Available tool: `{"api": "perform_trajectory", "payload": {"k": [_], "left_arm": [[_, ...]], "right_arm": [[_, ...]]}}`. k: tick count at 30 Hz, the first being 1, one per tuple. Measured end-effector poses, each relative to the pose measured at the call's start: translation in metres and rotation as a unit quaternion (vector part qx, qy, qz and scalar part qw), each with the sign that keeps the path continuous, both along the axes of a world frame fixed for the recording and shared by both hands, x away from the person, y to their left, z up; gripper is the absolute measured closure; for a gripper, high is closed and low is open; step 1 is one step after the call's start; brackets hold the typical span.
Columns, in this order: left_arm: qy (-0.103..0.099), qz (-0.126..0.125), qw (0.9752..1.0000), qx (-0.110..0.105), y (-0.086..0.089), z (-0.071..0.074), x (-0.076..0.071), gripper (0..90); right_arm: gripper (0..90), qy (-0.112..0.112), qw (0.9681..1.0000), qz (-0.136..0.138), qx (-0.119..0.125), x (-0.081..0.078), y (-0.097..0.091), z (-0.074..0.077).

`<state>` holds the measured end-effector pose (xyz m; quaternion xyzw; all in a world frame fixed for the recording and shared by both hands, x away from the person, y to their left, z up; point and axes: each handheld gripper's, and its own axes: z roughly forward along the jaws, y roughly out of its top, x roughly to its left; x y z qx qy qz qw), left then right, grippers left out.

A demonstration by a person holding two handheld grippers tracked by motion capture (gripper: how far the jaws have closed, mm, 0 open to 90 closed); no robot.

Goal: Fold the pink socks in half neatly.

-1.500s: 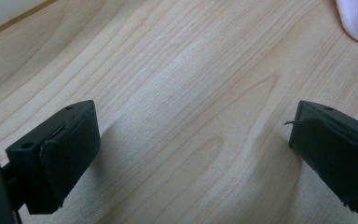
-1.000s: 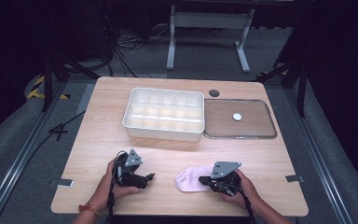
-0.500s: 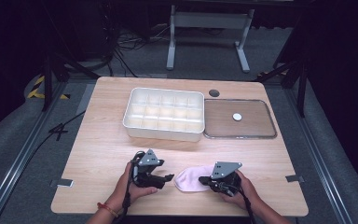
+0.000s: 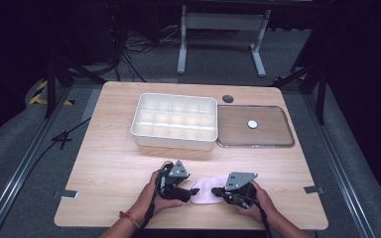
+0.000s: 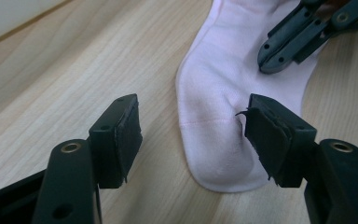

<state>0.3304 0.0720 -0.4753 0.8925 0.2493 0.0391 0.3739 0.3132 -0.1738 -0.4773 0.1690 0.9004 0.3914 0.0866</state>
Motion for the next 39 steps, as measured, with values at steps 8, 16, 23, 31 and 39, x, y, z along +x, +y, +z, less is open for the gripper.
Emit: {"api": "perform_trajectory", "payload": {"k": [8,16,23,31,39], "left_arm": [[-0.023,-0.001,0.9993,0.03,-0.008,0.0,-0.003,43.6],[-0.005,-0.009,0.9999,0.014,-0.005,0.001,-0.004,72.0],[0.011,-0.005,0.9999,-0.003,-0.002,0.0,-0.002,80.4],[-0.001,0.016,0.9991,-0.039,0.006,0.004,-0.002,79.4],[-0.027,0.016,0.9983,-0.05,0.004,0.009,-0.006,80.1]], "right_arm": [[89.2,-0.008,1.0,0.002,-0.005,-0.001,0.001,0.0],[85.7,-0.003,0.9999,-0.017,-0.002,0.001,-0.004,0.002],[87.3,-0.008,0.9993,-0.036,-0.009,0.007,-0.01,0.001],[87.6,-0.011,0.9994,-0.031,-0.009,0.008,-0.006,0.0],[88.0,-0.013,0.9995,-0.022,-0.018,0.011,-0.002,0.002]]}}
